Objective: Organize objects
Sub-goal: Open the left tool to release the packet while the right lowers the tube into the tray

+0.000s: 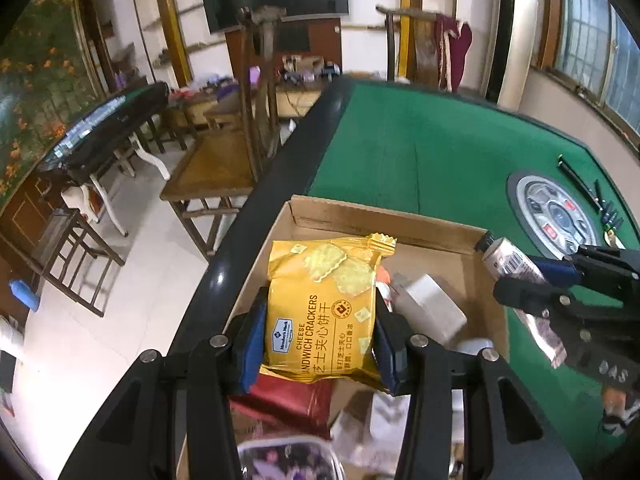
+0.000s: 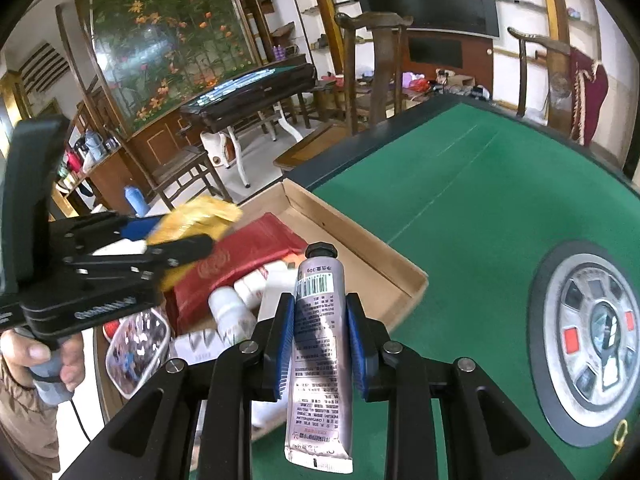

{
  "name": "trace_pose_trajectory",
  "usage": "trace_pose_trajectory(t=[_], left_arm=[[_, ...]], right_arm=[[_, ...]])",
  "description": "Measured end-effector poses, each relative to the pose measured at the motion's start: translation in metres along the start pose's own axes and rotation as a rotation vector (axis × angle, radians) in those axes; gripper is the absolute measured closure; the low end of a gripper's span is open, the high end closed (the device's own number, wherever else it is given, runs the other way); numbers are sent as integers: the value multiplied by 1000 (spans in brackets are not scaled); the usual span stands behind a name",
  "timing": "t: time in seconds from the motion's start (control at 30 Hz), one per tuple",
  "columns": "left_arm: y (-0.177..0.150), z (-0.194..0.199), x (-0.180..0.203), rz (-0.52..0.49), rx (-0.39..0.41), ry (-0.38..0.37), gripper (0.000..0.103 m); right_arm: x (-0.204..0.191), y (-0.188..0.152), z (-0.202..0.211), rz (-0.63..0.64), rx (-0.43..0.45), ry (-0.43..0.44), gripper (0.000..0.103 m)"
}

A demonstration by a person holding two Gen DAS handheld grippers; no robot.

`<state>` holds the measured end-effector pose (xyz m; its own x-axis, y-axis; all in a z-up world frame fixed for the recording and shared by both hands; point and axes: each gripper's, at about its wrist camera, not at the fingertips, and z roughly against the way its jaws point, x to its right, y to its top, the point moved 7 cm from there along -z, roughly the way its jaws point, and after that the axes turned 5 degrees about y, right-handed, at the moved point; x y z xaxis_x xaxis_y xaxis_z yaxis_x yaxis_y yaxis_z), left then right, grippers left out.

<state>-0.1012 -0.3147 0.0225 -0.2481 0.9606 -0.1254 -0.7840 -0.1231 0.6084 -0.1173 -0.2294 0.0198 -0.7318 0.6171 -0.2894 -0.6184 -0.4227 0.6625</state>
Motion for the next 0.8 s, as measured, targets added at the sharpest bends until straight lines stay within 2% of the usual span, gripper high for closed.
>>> trace_pose_trajectory(t=[0.23,0.57,0.8], left_arm=[[17,-37,6,-9,-59,14,58],[25,-65,8,-18,-85,48,58],[24,-75,8,-34,-97,74,58]], right_arm=[[-6,14,-25,3,-11,30,76],[4,15,-50,-20,-29,31,77],[7,18,-53,-24,-19,35,77]])
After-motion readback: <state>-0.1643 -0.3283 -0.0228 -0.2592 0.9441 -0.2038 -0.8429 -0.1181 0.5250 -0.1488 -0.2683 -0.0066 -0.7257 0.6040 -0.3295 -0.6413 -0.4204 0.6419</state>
